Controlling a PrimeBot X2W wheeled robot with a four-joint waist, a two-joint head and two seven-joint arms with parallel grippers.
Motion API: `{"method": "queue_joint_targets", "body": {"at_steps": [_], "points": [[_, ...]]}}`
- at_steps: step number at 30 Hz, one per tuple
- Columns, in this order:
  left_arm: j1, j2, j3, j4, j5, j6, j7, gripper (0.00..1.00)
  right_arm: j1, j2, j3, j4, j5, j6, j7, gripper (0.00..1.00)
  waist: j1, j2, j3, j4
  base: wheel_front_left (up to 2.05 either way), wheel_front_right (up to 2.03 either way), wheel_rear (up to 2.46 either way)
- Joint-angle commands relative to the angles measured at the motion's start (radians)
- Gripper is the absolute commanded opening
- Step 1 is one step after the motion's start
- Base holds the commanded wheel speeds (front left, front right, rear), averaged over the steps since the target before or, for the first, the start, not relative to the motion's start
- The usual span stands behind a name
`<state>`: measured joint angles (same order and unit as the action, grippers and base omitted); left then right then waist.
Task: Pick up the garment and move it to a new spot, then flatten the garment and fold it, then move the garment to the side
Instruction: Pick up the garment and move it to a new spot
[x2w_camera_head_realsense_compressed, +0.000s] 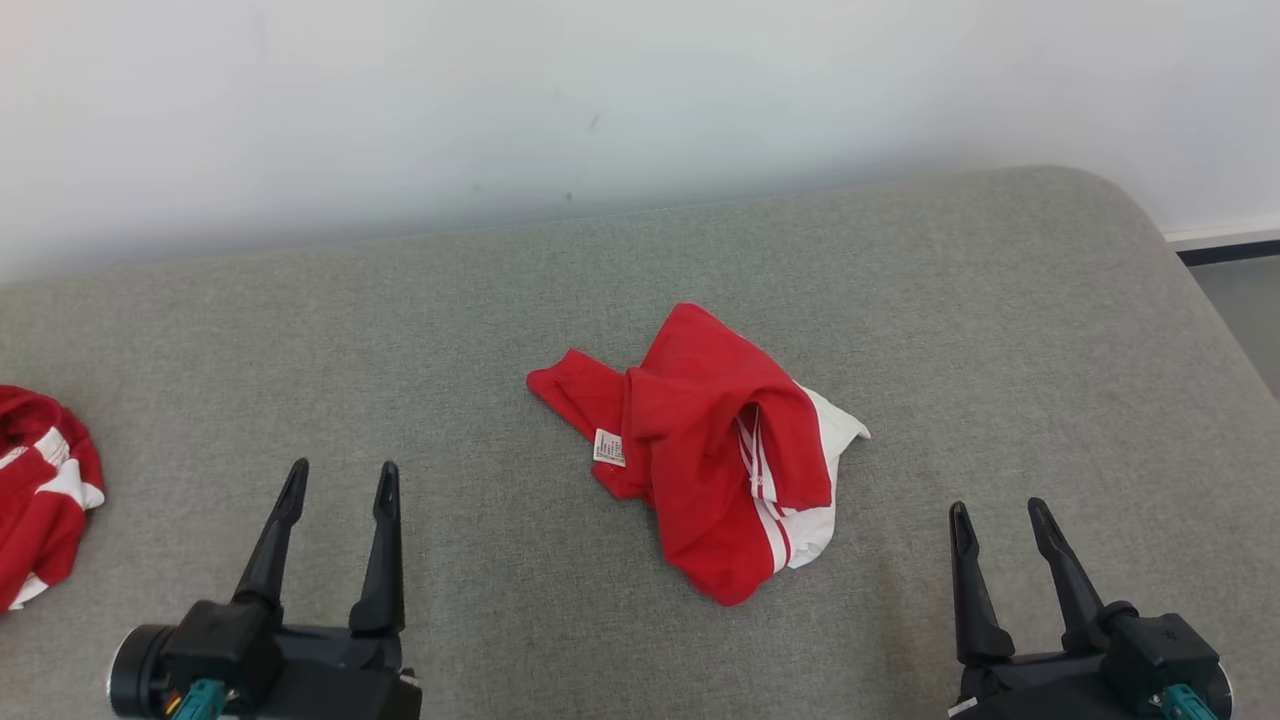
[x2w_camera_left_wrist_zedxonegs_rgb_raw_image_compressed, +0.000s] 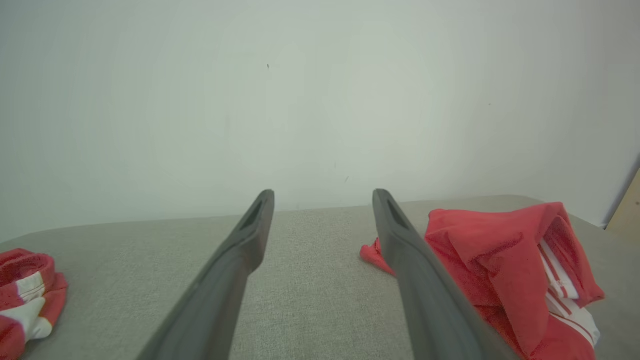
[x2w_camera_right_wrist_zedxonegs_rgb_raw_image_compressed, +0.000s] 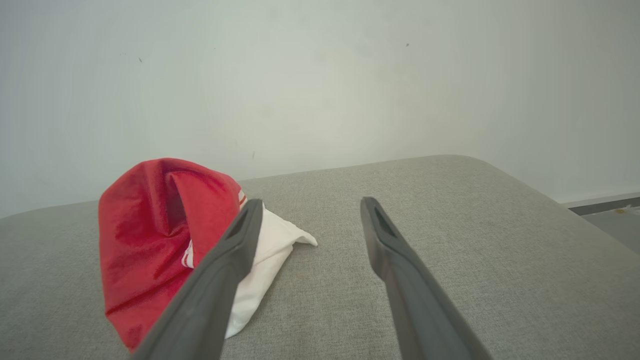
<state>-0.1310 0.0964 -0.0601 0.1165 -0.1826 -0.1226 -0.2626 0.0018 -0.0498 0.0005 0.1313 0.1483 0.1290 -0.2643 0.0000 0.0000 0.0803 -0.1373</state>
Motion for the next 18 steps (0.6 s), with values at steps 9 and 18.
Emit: {"method": "queue_joint_targets", "body": {"at_steps": [9, 18], "points": [[0.106, -0.041, 0.106, -0.086, 0.028, -0.004, -0.003, 1.0, 0.025, -0.001, -0.021, -0.004, 0.004, 0.003, -0.001, 1.0, 0.0, 0.0, -0.008, 0.023, 0.0, 0.0, 0.0], [0.158, -0.046, 0.168, -0.099, 0.056, -0.008, -0.003, 1.0, 0.035, -0.001, -0.032, -0.004, -0.008, 0.003, -0.001, 1.0, 0.0, 0.0, -0.013, 0.039, 0.0, 0.0, 0.0]]}}
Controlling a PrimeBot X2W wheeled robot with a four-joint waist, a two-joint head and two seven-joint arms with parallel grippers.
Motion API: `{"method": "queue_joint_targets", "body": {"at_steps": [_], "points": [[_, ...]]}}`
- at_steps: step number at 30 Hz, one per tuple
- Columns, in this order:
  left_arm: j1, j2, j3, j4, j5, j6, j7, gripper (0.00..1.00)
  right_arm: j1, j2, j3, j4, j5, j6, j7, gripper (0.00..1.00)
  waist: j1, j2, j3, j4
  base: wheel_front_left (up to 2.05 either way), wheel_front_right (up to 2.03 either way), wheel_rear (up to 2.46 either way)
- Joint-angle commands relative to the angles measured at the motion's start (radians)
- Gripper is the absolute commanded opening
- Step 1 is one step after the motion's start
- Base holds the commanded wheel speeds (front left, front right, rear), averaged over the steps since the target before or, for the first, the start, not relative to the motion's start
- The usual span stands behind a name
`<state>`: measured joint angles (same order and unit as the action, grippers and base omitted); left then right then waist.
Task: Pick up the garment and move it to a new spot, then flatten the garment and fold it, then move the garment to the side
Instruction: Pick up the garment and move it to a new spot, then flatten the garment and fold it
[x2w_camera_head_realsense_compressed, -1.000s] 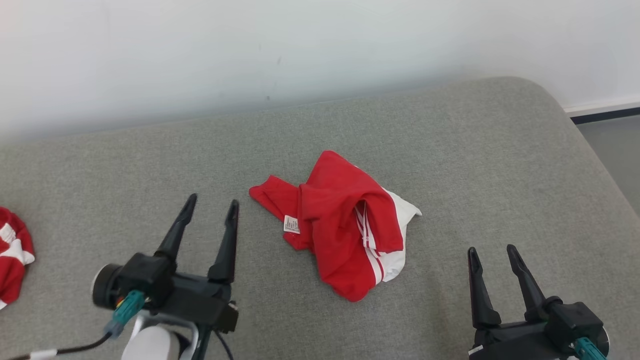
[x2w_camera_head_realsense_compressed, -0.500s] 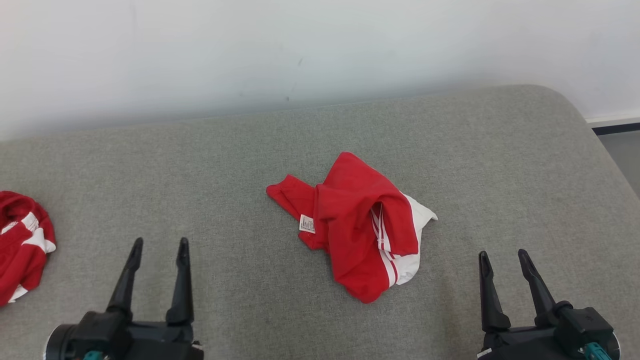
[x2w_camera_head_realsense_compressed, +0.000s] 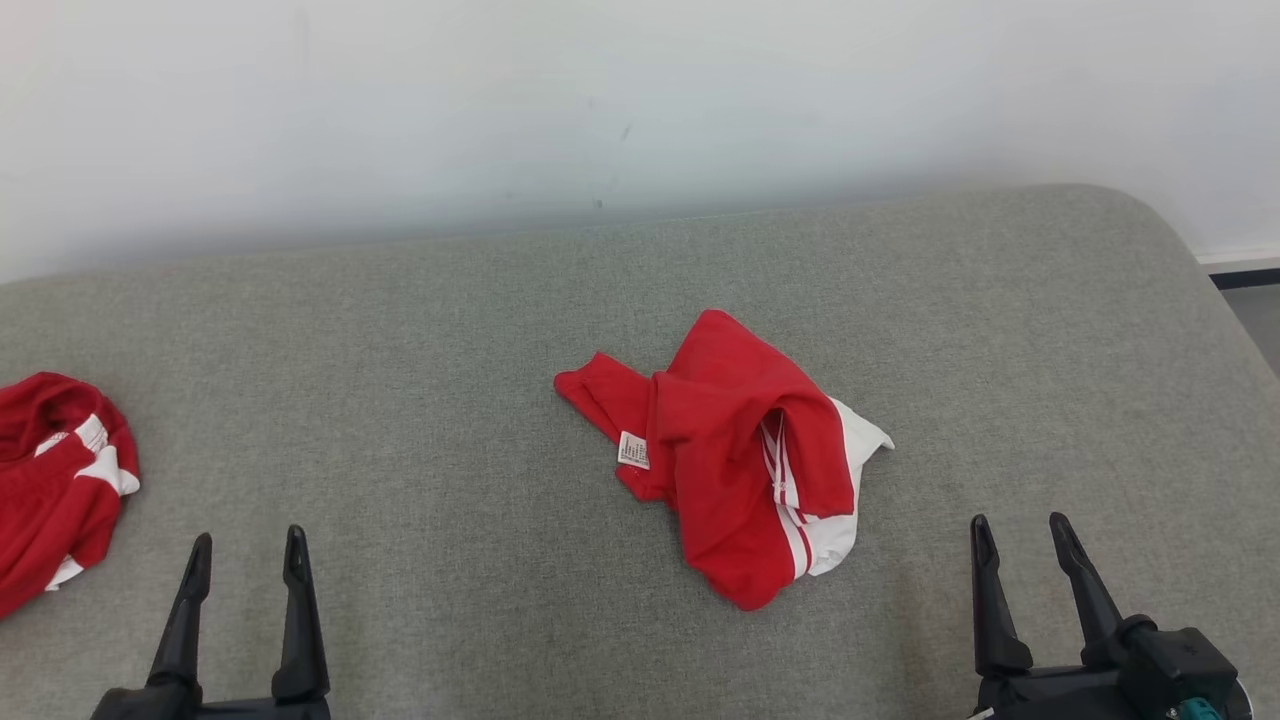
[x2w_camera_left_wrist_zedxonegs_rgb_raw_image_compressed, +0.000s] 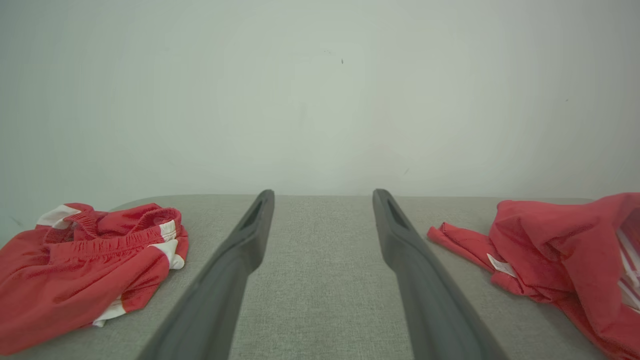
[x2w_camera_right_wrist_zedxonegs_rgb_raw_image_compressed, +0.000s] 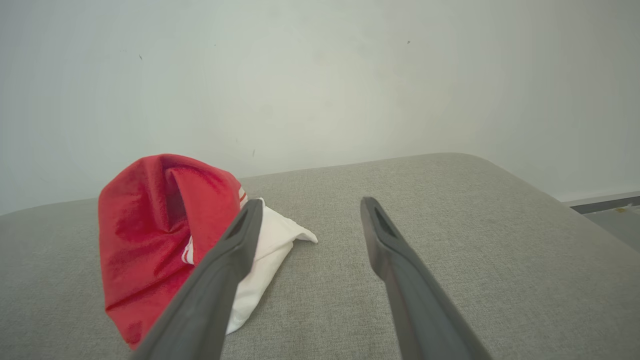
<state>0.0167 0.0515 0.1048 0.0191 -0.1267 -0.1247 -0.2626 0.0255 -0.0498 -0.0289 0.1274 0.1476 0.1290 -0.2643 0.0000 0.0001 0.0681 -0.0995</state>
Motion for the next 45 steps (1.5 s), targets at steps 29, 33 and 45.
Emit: {"method": "queue_joint_targets", "body": {"at_steps": [29, 33, 45], "points": [[0.063, 0.005, -0.013, 0.124, 0.126, 0.031, -0.003, 1.0, 0.059, -0.001, -0.002, 0.026, -0.053, 0.003, -0.001, 1.0, 0.0, -0.0001, -0.049, 0.017, 0.0, 0.0, 0.0], [0.065, 0.007, -0.027, 0.133, 0.134, 0.033, -0.003, 1.0, 0.059, -0.001, -0.004, 0.031, -0.057, 0.003, -0.001, 1.0, 0.0, -0.0001, -0.05, 0.022, 0.0, 0.0, 0.0], [0.067, 0.007, -0.055, 0.123, 0.129, 0.054, -0.003, 1.0, 0.051, -0.001, 0.0, 0.036, -0.061, 0.003, -0.001, 1.0, 0.0, -0.0001, -0.049, 0.027, 0.0, 0.0, 0.0]]}}
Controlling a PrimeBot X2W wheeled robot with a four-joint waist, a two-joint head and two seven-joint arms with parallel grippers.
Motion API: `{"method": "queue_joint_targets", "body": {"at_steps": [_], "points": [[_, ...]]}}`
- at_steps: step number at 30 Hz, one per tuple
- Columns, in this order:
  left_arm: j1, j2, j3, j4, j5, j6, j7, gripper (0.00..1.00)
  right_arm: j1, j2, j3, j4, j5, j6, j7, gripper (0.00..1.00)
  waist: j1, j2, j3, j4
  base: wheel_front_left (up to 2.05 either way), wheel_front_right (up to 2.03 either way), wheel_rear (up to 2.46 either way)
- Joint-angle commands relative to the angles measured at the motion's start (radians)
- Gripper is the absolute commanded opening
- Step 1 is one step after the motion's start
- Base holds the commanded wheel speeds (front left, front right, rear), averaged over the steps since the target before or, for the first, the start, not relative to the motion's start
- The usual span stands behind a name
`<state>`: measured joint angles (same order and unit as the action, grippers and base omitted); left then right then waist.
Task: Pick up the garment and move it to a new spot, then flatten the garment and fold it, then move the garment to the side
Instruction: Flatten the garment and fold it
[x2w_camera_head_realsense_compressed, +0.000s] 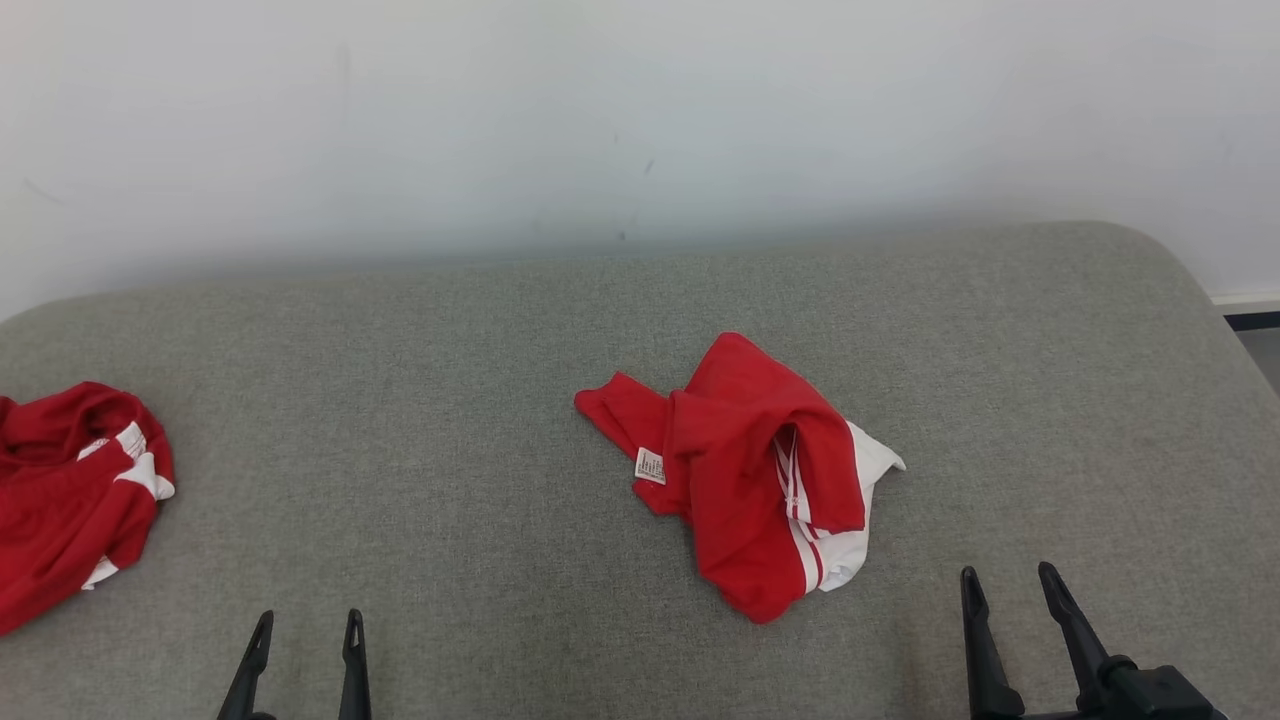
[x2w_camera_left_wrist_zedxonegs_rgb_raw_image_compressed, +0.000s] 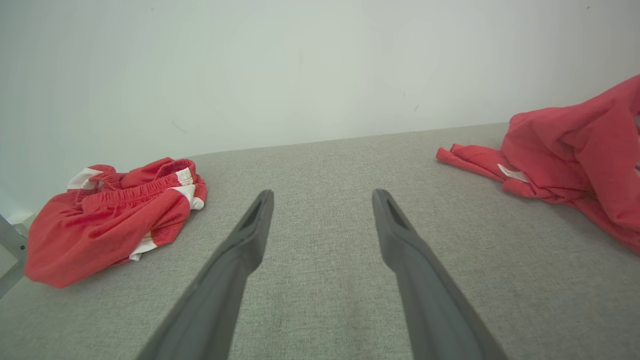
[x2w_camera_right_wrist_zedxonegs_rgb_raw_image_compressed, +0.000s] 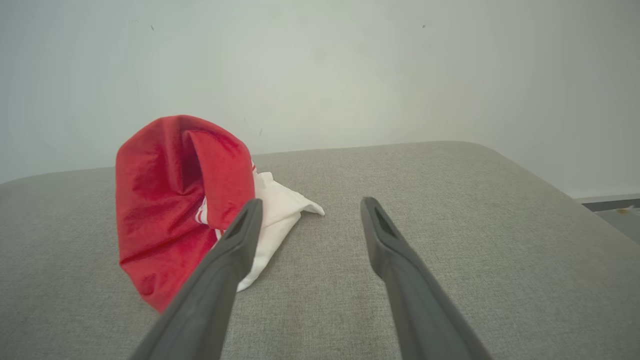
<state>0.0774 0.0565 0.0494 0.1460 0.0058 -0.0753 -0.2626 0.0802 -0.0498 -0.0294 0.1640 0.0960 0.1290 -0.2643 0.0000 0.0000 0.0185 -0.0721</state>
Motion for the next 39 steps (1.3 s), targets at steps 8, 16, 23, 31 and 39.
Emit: {"method": "queue_joint_targets", "body": {"at_steps": [8, 16, 23, 31, 39], "points": [[0.011, 0.0, -0.012, -0.01, -0.009, 0.018, -0.003, 1.0, -0.009, -0.001, -0.003, 0.001, -0.011, 0.003, -0.001, 1.0, 0.0, 0.0, 0.004, 0.001, 0.0, 0.0, 0.0], [0.017, 0.001, -0.017, -0.017, -0.012, 0.026, -0.003, 1.0, -0.01, -0.001, -0.001, 0.001, -0.008, 0.003, -0.001, 1.0, 0.0, 0.0, 0.005, 0.001, 0.0, 0.0, 0.0], [0.019, 0.0, -0.02, -0.021, -0.015, 0.031, -0.003, 1.0, -0.013, -0.001, 0.001, 0.003, -0.005, 0.003, -0.001, 1.0, 0.0, 0.0, 0.008, 0.002, 0.0, 0.0, 0.0], [0.023, 0.0, -0.023, -0.027, -0.019, 0.036, -0.003, 1.0, -0.012, -0.001, 0.006, 0.004, -0.001, 0.003, -0.001, 1.0, 0.0, 0.0, 0.009, 0.006, 0.0, 0.0, 0.0], [0.003, -0.004, -0.037, -0.038, -0.041, 0.041, -0.003, 1.0, -0.077, -0.001, 0.061, 0.044, -0.004, 0.003, -0.001, 1.0, 0.0, 0.0, 0.015, 0.05, 0.0, 0.0, 0.0]]}}
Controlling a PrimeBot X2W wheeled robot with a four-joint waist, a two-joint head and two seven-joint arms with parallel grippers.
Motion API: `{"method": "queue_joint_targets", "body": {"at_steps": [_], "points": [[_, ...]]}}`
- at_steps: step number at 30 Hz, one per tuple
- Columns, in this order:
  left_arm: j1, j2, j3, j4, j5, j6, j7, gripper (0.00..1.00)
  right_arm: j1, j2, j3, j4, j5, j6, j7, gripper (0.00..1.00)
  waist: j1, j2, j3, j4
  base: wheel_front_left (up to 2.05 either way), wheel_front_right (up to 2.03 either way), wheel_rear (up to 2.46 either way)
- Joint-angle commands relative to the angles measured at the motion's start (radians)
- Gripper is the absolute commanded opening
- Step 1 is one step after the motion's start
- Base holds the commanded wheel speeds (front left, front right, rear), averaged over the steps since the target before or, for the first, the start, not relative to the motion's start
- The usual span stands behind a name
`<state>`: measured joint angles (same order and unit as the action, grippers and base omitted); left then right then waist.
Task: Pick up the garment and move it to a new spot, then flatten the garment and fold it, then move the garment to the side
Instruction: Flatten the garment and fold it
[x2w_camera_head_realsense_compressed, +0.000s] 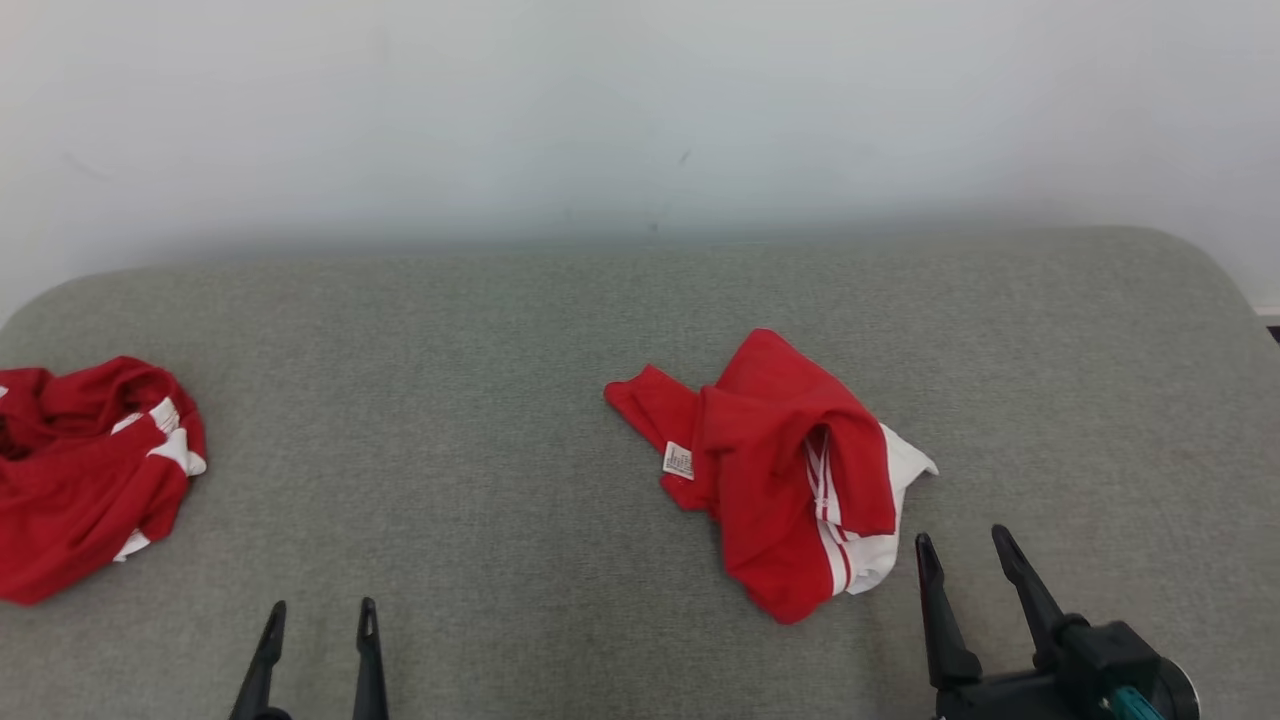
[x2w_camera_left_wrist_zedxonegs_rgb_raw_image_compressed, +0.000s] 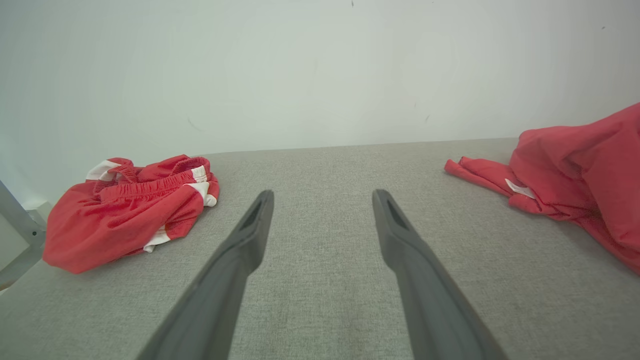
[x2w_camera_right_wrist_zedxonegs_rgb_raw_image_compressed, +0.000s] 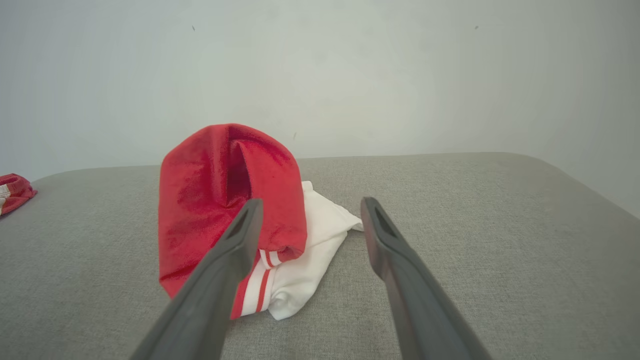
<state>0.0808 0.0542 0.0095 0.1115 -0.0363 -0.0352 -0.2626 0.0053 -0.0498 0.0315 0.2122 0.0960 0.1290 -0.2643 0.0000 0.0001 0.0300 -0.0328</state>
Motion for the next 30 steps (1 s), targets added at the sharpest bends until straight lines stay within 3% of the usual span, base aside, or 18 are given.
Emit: {"method": "queue_joint_targets", "body": {"at_steps": [1, 14, 15, 16, 17, 22, 30], "points": [[-0.004, -0.003, -0.005, -0.003, 0.0, 0.001, -0.003, 1.0, -0.018, -0.001, 0.003, 0.011, -0.011, 0.003, -0.001, 1.0, 0.0, -0.0001, 0.007, 0.02, 0.0, 0.0, 0.0], [-0.082, -0.004, -0.078, 0.037, -0.038, -0.002, -0.003, 1.0, -0.291, -0.001, -0.067, 0.395, -0.126, 0.003, -0.001, 1.0, 0.0, -0.0001, 0.067, 0.153, 0.0, 0.0, 0.0], [-0.088, -0.004, -0.077, 0.041, -0.04, -0.004, -0.003, 1.0, -0.316, -0.001, -0.061, 0.447, -0.116, 0.003, -0.001, 0.96, 0.0, -0.0001, 0.068, 0.161, 0.0, 0.0, 0.0], [-0.088, -0.004, -0.077, 0.042, -0.041, -0.004, -0.003, 1.0, -0.327, -0.001, -0.059, 0.462, -0.118, 0.003, -0.001, 0.44, 0.0, -0.0001, 0.068, 0.162, 0.0, 0.0, 0.0], [-0.086, -0.004, -0.074, 0.043, -0.043, -0.004, -0.003, 1.0, -0.336, -0.002, -0.062, 0.467, -0.112, 0.003, -0.001, 0.0, 0.0, -0.0001, 0.068, 0.162, 0.0, 0.0, 0.0], [-0.089, -0.004, -0.06, 0.049, -0.047, -0.006, -0.003, 1.0, -0.333, -0.002, -0.078, 0.432, -0.124, 0.003, -0.001, 0.0, 0.0, -0.0001, 0.066, 0.145, 0.0, 0.0, 0.0], [-0.077, -0.004, -0.038, 0.047, -0.056, -0.018, -0.003, 1.0, -0.214, -0.035, -0.091, 0.196, -0.134, 0.003, -0.001, 0.0, 0.0, -0.0001, 0.046, 0.076, 0.0, 0.0, 0.0]]}}
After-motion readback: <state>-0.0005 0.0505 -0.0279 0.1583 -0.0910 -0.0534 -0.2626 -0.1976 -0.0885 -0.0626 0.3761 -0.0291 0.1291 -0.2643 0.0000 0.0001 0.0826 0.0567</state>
